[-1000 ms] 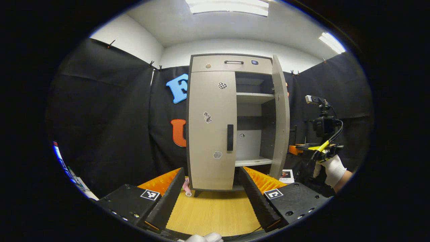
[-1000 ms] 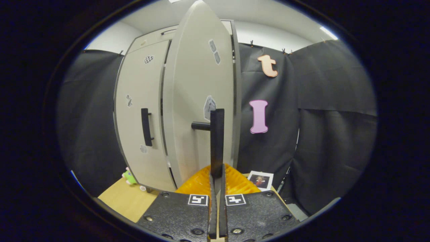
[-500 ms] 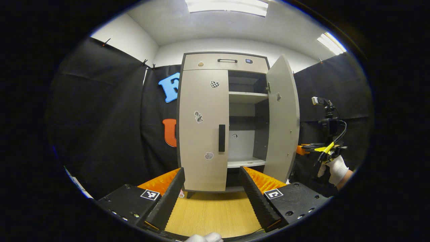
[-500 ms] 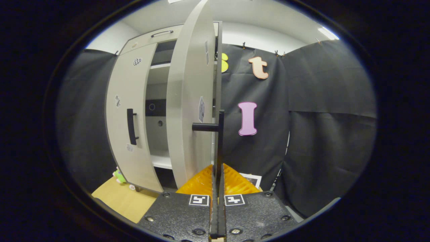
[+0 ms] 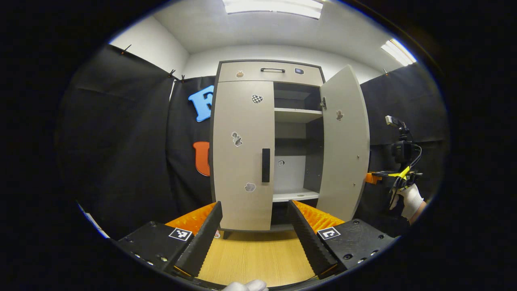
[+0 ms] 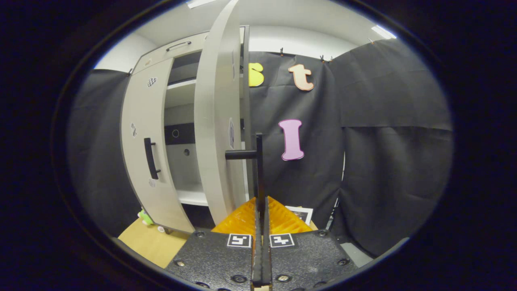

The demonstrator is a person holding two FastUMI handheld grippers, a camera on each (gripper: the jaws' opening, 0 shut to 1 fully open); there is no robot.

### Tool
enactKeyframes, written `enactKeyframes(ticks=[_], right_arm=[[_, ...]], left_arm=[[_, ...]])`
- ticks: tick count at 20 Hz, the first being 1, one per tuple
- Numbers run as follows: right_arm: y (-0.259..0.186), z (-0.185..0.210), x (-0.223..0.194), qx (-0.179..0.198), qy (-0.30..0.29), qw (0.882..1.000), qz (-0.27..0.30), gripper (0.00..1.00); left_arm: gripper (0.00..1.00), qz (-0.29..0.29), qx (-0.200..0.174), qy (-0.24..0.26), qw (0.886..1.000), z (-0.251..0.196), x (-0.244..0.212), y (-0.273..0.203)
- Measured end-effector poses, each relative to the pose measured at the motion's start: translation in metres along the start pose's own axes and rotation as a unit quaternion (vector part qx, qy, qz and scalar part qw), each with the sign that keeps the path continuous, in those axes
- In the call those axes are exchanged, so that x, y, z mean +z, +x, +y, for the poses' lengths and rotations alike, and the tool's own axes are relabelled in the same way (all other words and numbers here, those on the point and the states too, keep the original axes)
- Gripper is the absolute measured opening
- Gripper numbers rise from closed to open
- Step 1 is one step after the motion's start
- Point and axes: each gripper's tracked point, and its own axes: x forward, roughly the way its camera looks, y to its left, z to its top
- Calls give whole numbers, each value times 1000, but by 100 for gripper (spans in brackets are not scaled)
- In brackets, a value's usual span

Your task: Open the right door of the double-door shoe cabinet with the right hand, and open the left door with the left hand.

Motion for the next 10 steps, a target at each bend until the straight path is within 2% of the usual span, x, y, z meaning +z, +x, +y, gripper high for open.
enactKeyframes(ticks=[3,6,7,8,9,10], right_arm=[[-17,-4,6,-15,-13,1000,-1,5],[-43,-10,16,-43,-17,999,-11,12],[-55,-6,20,-42,-16,999,-15,14],[-66,0,20,-37,-14,999,-12,28],[-74,10,18,-24,-12,1000,-11,37],[-84,21,16,-15,-8,1000,-10,57]], left_arm=[[97,2,-1,-2,1000,6,-1,5],[97,0,1,1,1000,11,-1,10],[97,0,1,1,1000,13,-1,12],[97,0,2,2,1000,15,-2,14],[97,1,2,4,1000,17,-3,17],[96,5,5,7,1000,19,-7,21]])
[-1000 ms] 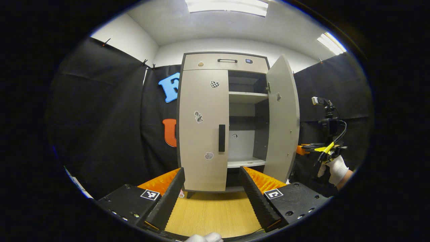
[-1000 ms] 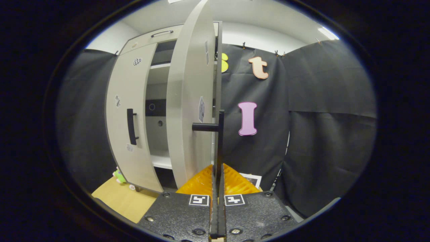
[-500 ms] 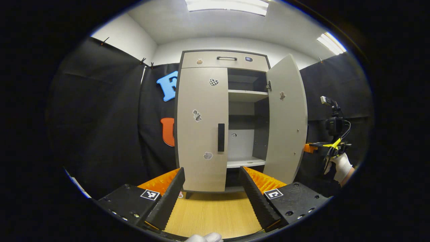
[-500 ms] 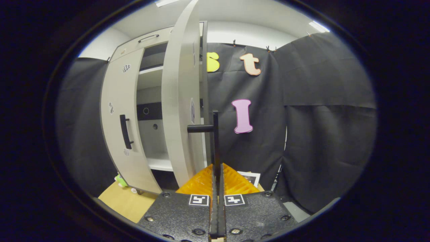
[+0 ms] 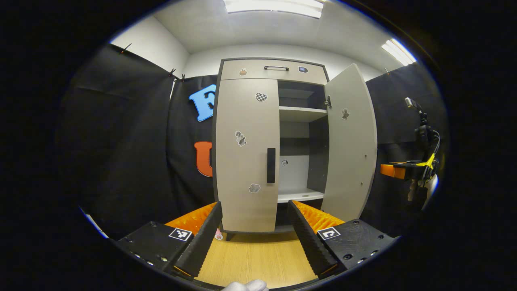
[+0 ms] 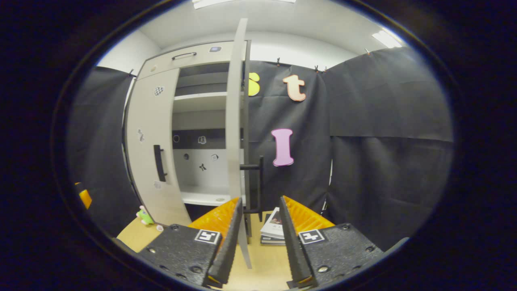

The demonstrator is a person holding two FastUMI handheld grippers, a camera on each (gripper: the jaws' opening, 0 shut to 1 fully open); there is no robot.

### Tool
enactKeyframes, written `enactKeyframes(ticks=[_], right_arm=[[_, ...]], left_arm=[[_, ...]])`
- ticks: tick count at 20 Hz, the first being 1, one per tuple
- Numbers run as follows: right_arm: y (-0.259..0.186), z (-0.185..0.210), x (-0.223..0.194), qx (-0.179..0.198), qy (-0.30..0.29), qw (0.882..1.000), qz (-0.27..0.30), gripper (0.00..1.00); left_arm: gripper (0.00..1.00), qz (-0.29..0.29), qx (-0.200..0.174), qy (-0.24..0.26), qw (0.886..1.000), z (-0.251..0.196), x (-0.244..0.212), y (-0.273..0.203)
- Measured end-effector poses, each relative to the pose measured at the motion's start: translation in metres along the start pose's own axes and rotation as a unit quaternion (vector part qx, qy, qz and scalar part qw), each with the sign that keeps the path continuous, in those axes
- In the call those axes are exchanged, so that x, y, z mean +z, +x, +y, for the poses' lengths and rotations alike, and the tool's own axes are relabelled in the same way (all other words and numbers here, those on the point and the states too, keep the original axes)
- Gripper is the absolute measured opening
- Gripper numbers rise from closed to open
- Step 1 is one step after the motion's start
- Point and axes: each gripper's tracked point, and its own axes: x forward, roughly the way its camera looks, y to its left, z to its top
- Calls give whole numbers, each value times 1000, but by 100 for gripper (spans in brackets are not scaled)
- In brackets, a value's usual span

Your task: Open the right door of the double-door shoe cabinet with the right hand, and open the left door with the left hand.

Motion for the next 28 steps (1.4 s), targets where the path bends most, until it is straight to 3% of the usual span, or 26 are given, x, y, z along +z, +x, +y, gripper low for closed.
enactKeyframes(ticks=[4,7,8,17,28], right_arm=[[-35,36,-23,23,1,1000,1,89],[-53,60,-38,41,-7,999,3,92],[-57,64,-41,43,-14,999,6,99],[-57,52,-32,23,-11,1000,15,100],[-37,37,-23,-10,-22,999,23,100]], left_arm=[[97,10,1,0,1000,1,-15,18],[97,16,-6,2,1000,-5,-22,34],[97,16,-9,4,1000,-9,-22,42],[96,-3,-25,9,1000,-30,-6,152],[96,-34,-16,12,999,-46,29,286]])
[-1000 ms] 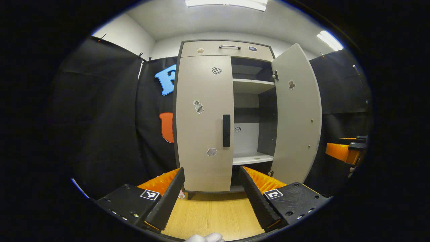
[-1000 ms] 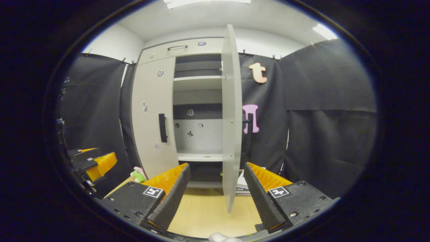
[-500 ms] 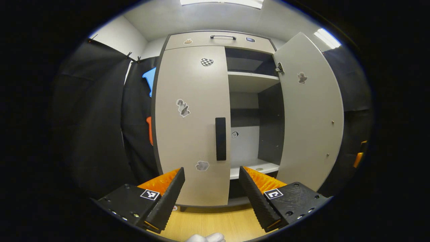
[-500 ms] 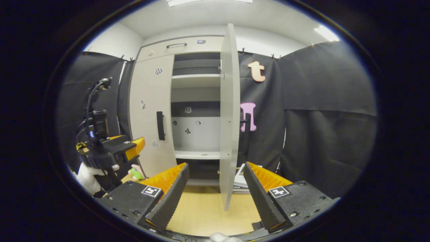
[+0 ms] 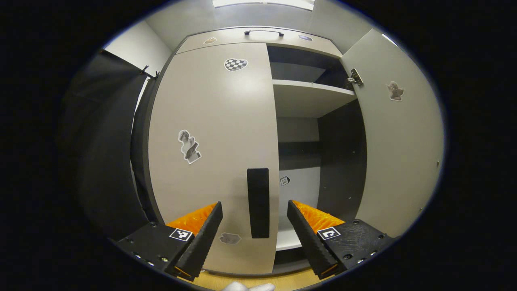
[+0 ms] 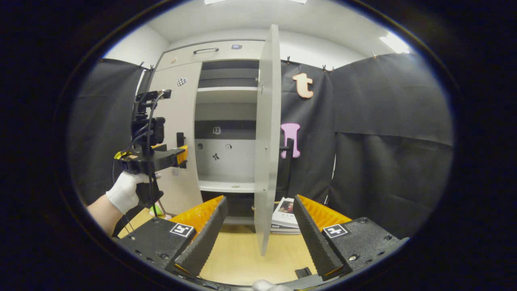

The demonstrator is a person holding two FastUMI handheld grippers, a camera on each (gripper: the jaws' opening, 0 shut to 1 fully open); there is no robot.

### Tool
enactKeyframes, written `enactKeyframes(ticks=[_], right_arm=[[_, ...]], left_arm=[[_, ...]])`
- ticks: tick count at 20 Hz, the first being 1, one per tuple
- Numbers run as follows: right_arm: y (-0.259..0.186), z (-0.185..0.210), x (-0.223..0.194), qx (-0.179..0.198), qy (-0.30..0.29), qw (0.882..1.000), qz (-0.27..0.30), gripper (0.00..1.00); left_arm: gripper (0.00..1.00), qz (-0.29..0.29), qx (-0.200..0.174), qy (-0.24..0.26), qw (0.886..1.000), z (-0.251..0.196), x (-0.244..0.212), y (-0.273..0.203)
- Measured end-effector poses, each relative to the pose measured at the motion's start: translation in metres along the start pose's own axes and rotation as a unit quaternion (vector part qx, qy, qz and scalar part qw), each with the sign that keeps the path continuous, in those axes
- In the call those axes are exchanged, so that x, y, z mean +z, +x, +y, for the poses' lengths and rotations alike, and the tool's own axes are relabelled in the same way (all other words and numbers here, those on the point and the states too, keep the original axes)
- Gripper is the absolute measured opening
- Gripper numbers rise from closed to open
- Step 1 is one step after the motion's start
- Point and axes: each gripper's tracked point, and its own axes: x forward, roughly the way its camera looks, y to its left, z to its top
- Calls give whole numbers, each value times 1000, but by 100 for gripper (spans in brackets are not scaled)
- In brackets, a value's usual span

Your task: Open the right door of the double-door shoe cabinet with the right hand, and open the left door with the left hand.

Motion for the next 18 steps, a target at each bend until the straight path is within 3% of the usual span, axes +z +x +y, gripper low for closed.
enactKeyframes(ticks=[7,8,9,10,15,18], right_arm=[[15,8,2,13,-8,1000,11,100],[15,9,3,17,-9,1000,10,100],[16,10,3,19,-10,1000,8,100],[16,10,4,19,-12,1000,6,100],[14,8,6,23,-11,1000,6,100],[11,8,8,25,-9,1000,2,100]], left_arm=[[95,19,19,8,1000,6,-16,35],[89,25,27,11,999,10,-21,39],[72,29,14,2,999,5,-23,41],[69,36,7,-8,999,0,-27,40],[25,44,12,2,999,-4,-27,43],[11,54,15,-16,998,-4,-27,42]])
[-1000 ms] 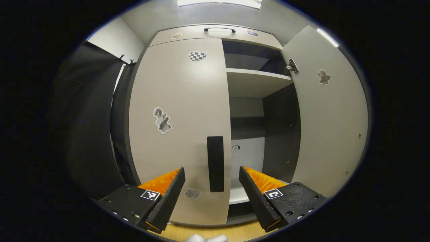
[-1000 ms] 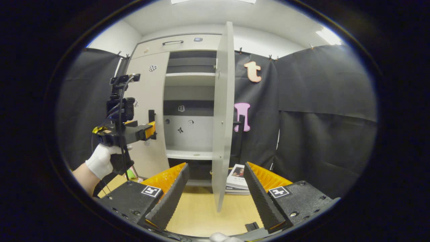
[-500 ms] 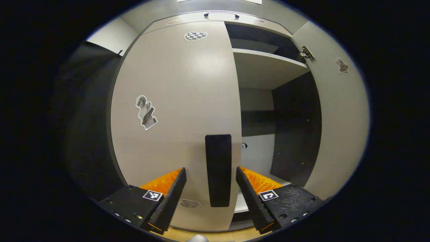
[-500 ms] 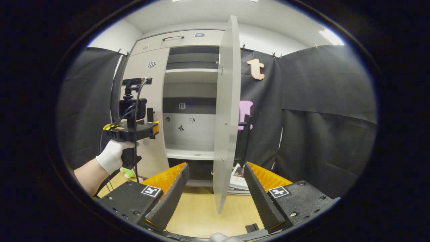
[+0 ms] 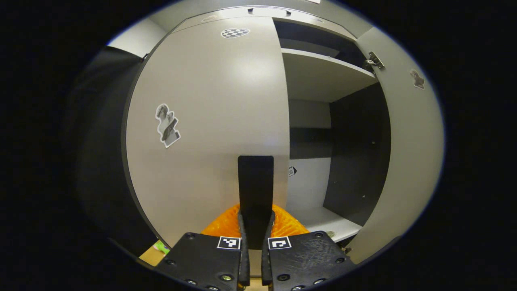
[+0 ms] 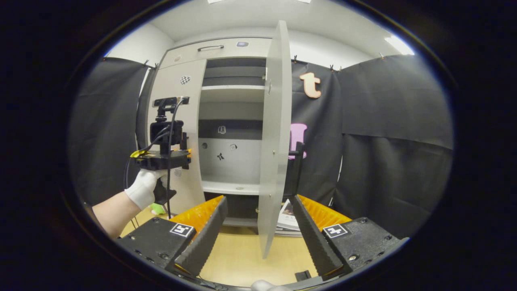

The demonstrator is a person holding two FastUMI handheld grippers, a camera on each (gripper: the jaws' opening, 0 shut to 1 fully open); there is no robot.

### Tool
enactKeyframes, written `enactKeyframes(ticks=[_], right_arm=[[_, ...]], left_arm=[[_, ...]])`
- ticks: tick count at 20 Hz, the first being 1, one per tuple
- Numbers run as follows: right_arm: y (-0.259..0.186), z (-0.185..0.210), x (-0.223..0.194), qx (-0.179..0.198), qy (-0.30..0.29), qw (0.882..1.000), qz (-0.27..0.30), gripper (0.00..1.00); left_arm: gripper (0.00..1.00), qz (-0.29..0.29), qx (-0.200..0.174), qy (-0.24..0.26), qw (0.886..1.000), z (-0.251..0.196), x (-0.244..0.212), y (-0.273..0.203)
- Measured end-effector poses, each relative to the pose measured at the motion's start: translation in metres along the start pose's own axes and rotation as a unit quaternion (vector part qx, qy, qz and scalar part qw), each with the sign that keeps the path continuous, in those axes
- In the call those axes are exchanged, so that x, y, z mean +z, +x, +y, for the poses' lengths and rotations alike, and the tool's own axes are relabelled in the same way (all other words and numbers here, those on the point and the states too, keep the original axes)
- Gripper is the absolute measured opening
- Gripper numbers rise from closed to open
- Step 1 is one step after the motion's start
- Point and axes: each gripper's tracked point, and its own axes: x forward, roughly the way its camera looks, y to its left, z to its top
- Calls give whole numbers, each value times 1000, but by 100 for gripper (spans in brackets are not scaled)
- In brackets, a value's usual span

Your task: Open the right door of the double-door shoe cabinet with the right hand, and open the left door with the left hand.

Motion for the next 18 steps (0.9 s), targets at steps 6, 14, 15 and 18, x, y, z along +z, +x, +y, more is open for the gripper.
enactKeyframes(ticks=[6,14,15,18], right_arm=[[-11,5,0,12,-1,1000,-4,100],[-28,33,-13,44,-3,999,-2,100],[-30,37,-14,49,-3,999,-1,100],[-36,49,-16,62,-3,998,-2,100]], left_arm=[[7,-3,-16,7,1000,-1,2,-14],[7,-10,-37,10,999,18,2,-71],[6,-10,-38,11,999,21,2,-77],[6,-7,-38,3,999,30,2,-94]])
